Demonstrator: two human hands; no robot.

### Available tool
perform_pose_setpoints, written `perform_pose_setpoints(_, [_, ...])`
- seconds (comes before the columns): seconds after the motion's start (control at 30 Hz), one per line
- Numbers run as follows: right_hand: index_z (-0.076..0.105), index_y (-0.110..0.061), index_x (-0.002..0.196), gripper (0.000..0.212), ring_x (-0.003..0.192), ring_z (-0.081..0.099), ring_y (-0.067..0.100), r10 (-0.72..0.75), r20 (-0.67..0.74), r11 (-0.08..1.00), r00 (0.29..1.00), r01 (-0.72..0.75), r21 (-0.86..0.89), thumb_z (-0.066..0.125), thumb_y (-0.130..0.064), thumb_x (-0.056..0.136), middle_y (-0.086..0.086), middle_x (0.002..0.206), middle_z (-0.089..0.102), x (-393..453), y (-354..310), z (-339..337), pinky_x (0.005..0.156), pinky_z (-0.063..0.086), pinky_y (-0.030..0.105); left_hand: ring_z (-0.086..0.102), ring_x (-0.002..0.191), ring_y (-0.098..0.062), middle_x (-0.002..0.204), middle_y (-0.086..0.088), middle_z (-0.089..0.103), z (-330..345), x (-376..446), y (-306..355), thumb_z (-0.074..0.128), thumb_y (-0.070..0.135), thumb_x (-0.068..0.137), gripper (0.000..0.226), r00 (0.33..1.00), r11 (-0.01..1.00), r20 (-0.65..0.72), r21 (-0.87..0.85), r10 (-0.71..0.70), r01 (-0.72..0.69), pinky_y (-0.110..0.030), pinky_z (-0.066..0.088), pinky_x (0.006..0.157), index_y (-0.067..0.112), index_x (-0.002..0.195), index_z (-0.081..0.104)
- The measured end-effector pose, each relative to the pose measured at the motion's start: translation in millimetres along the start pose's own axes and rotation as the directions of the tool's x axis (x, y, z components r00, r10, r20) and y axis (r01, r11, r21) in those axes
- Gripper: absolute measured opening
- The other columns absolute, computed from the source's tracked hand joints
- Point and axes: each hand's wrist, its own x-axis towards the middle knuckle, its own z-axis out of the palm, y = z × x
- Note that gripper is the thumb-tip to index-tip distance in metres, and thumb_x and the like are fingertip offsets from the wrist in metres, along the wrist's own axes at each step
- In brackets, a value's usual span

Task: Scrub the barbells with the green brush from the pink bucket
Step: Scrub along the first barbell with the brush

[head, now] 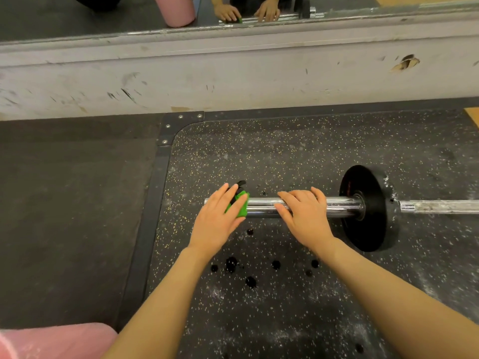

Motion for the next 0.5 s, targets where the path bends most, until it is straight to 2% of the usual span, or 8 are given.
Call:
perform_pose_setpoints(0.17, [0.066,-0.021,0.118,0.057,0.099,0.059,0.020,0.015,0.083,1.000,0.996,-0.015,-0.005,0.025,-0.051,0.094,-0.005,0.100,0.067,19,4,-2,0.109,0.014,0.042,0.046,0.129,-0.037,0.138,-0.015,0.052,-2,11,-9,0.063,0.027,0.086,0.047,0.997,0.997,-0.015,0.008,-0.080,0.080,-0.048,0.038,0.104,0.010,0.130,0.058])
perform_pose_setpoints(0.27, [0.058,-0.019,0.130,0.063,0.117,0.053,0.021,0.000,0.119,1.000,0.993,0.000,0.003,0.021,-0.054,0.093,0.000,0.119,0.063,29,4,-6,0.112,0.016,0.044,0.043,0.131,-0.037,0.139,-0.015,0.051,2,22,-7,0.064,0.026,0.087,0.048,0.989,0.989,0.004,-0.008,-0.149,0.149,-0.050,0.040,0.104,0.011,0.132,0.056])
perform_pose_setpoints(0.37, [0.054,-0.014,0.134,0.055,0.129,0.045,0.029,0.006,-0.007,0.999,1.000,-0.006,-0.051,0.031,-0.046,0.096,0.010,0.136,0.054,24,4,-11,0.110,0.027,0.050,0.043,0.131,-0.037,0.139,-0.015,0.051,5,29,1,0.058,0.028,0.089,0.047,0.990,0.990,-0.015,-0.009,-0.138,0.138,-0.048,0.038,0.105,0.010,0.132,0.056])
perform_pose_setpoints(0.43, [0.055,-0.013,0.132,0.048,0.130,0.044,0.031,0.027,-0.085,0.995,0.996,-0.035,-0.094,0.037,-0.040,0.097,0.013,0.138,0.052,13,2,-8,0.110,0.026,0.051,0.045,0.130,-0.037,0.138,-0.015,0.052,8,37,13,0.063,0.027,0.087,0.046,0.995,0.996,-0.030,-0.004,-0.091,0.091,-0.046,0.036,0.106,0.010,0.130,0.057])
perform_pose_setpoints(0.5, [0.055,-0.015,0.132,0.044,0.131,0.043,0.032,0.050,-0.099,0.990,0.994,-0.062,-0.129,0.041,-0.037,0.097,0.014,0.139,0.051,3,0,-2,0.110,0.025,0.053,0.043,0.132,-0.036,0.139,-0.015,0.051,13,43,26,0.058,0.029,0.090,0.046,0.999,0.999,-0.019,-0.008,-0.047,0.047,-0.047,0.038,0.108,0.011,0.132,0.055])
